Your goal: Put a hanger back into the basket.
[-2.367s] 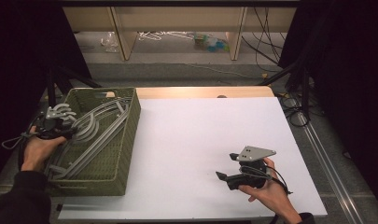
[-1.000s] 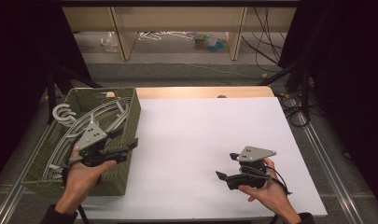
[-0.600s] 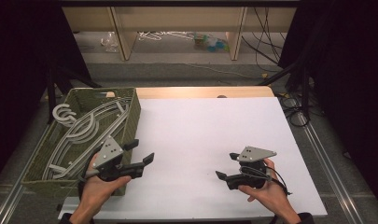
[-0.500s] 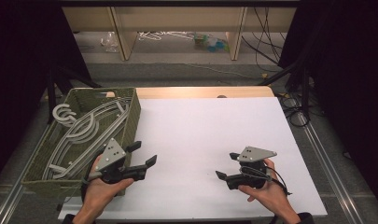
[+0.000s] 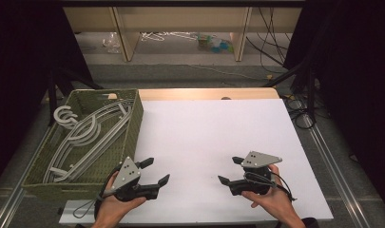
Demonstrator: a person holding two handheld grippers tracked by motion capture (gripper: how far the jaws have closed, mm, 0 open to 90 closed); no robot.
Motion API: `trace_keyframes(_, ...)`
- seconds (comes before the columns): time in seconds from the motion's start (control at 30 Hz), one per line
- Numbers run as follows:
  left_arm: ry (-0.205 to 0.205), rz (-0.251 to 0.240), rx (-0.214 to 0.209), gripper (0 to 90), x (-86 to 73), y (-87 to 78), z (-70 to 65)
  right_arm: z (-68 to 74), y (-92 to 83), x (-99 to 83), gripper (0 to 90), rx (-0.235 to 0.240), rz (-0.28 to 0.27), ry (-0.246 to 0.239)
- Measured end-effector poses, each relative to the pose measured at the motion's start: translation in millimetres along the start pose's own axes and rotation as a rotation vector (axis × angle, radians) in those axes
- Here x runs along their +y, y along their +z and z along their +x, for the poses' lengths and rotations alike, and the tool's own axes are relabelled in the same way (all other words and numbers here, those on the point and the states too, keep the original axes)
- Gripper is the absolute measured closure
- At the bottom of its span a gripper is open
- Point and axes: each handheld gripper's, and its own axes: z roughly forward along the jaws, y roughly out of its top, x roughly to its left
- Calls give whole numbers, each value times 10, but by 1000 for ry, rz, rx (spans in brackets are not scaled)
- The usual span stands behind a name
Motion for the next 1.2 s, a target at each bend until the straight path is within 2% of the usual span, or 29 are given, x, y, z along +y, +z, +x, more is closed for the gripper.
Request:
trace_keyframes(0.03, 15, -7, -2, 233, -1, -8, 4, 7, -8, -3, 199, 5, 0, 7)
trace_keyframes(0.1, 0, -17, -5, 224, -4, -24, -13, 18, -22, -11, 198, 4, -4, 12)
trace_keyframes(0.13, 20, -22, -8, 223, 1, -36, -8, 22, -30, -19, 198, 5, -9, 12)
trace_keyframes(0.2, 10, -37, -9, 213, -7, -49, -22, 35, -42, -43, 197, 5, -13, 24)
trace_keyframes(0.3, 22, -30, -2, 203, -20, -76, -20, 51, -66, -94, 195, 11, -22, 50)
trace_keyframes(0.33, 6, -32, -2, 198, -28, -80, -24, 63, -71, -117, 195, 21, -21, 62)
trace_keyframes(0.4, 20, -35, 6, 190, -31, -91, -5, 84, -94, -161, 193, 13, -20, 61)
trace_keyframes(0.43, 0, -32, 8, 185, -36, -92, -13, 96, -102, -178, 192, 17, -22, 65)
trace_keyframes(0.5, 5, -34, 7, 183, -35, -92, -4, 120, -110, -207, 189, 35, -19, 73)
trace_keyframes(0.6, 10, -34, 7, 181, -32, -91, -1, 145, -130, -222, 188, 19, -24, 60)
trace_keyframes(0.63, -1, -37, 6, 175, -33, -85, -4, 147, -125, -220, 187, 37, -14, 65)
trace_keyframes(0.83, 2, -46, 0, 167, -30, -84, 15, 132, -117, -224, 185, 15, -26, 69)
trace_keyframes(0.93, -20, -42, 7, 167, -33, -92, 2, 132, -114, -222, 185, 12, -29, 69)
trace_keyframes(0.97, 11, -41, 1, 166, -27, -92, 20, 134, -115, -222, 185, 10, -30, 67)
trace_keyframes(1.0, 11, -41, 1, 166, -27, -92, 20, 138, -116, -219, 184, 9, -32, 68)
trace_keyframes(1.07, 0, -49, -10, 166, -35, -81, 15, 137, -115, -218, 184, 9, -34, 65)
trace_keyframes(1.13, -2, -39, -1, 166, -34, -85, 12, 134, -112, -218, 184, 10, -32, 66)
trace_keyframes(1.2, -22, -35, -6, 166, -36, -83, 4, 120, -101, -223, 184, 8, -44, 56)
